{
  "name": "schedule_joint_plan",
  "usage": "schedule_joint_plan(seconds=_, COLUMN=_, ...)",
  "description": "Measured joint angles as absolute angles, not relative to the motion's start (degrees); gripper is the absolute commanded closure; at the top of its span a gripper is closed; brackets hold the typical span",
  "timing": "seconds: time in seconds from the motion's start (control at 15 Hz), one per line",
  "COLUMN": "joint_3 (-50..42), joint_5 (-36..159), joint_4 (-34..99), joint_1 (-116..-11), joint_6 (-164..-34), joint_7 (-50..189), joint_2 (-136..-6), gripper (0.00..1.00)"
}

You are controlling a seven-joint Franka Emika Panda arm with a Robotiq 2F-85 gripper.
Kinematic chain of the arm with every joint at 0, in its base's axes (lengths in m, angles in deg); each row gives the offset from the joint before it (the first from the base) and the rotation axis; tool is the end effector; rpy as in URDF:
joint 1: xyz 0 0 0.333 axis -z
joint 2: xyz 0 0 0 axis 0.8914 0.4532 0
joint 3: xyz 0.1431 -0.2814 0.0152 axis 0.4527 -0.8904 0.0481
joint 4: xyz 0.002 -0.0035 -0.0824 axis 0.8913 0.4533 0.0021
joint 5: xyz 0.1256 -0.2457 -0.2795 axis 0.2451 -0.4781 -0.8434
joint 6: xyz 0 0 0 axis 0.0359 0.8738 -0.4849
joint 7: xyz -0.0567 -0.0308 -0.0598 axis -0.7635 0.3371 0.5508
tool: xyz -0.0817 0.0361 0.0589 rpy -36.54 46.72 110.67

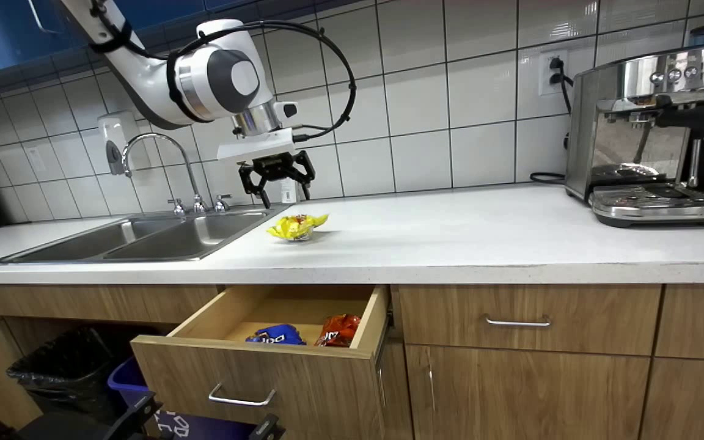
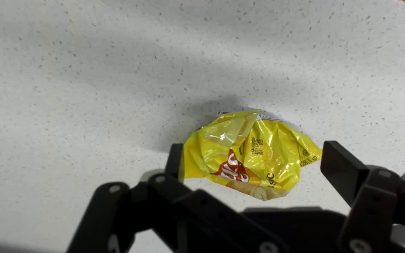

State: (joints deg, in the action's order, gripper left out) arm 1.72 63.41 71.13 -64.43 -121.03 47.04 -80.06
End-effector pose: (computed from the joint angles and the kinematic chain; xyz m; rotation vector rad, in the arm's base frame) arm 0.5533 0.0320 0.3287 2.9996 0.5843 0.4808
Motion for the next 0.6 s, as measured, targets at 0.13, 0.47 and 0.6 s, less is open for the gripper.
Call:
schedule_joint_plan(seconds=0.13, joint_3=1.79, joint_5=63.61, joint_4=70.78, joint_1=-64.45, joint_6=-120.97, joint_7=46.74, joint_2=-79.60, gripper=0.00)
schedule_joint_plan(seconds=0.47, joint_3=1.76, joint_5=63.61, joint_4=70.95, joint_1=-64.43, joint_6=-120.98, joint_7=46.75, joint_2=-79.58, gripper=0.00)
schedule_joint_plan(seconds=0.6, joint_3=1.76, joint_5=63.61, joint_4=70.95, joint_1=-64.44, joint_6=-120.98, joint_7=46.75, joint_2=-79.59, gripper=0.00)
